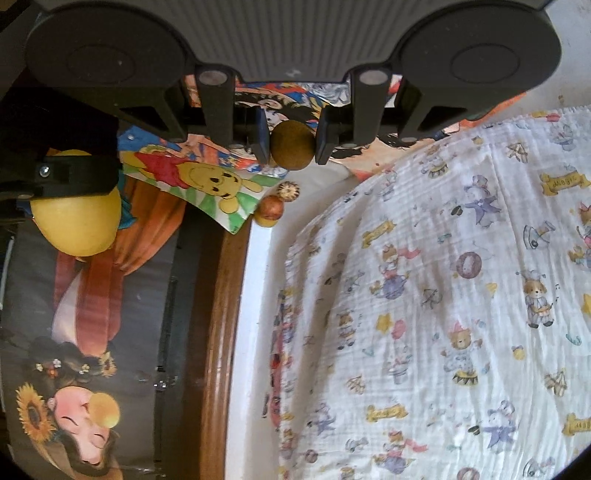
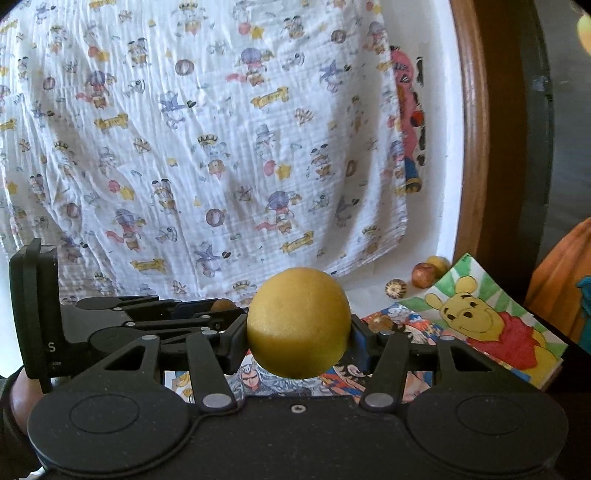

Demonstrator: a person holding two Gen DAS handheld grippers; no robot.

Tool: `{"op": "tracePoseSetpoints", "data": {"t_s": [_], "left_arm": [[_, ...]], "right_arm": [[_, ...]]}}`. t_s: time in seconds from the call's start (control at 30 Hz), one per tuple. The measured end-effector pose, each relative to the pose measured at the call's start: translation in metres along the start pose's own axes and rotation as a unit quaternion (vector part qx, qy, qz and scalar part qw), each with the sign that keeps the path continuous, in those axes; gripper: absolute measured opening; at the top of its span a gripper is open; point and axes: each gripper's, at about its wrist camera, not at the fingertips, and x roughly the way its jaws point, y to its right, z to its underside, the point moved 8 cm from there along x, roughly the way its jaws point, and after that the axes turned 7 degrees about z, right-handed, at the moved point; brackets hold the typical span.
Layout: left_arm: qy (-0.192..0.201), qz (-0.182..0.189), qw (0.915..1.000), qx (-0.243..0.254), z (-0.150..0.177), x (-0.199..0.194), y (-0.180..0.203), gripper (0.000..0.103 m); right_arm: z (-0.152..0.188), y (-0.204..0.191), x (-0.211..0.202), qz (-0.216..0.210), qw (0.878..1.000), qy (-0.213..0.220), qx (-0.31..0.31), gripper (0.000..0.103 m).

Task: Organize fruits
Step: 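Lift and carry both held fruits over the metal tray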

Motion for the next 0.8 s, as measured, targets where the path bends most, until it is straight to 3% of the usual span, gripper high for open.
{"op": "tracePoseSetpoints", "data": {"t_s": [0.43,0.8], "left_arm": [[-0.009,0.03,0.9994,0.013,0.025,-0.028,0.043,0.028],[-0.054,0.051,0.9972,0.006,0.067,-0.017,0.061,0.028]], "right_arm": [[0.039,0.011,-0.059,0.024,0.999,0.006,0.023,0.057],[0.073,0.031,-0.062,0.041,0.998,-0.015,0.049,0.057]]}}
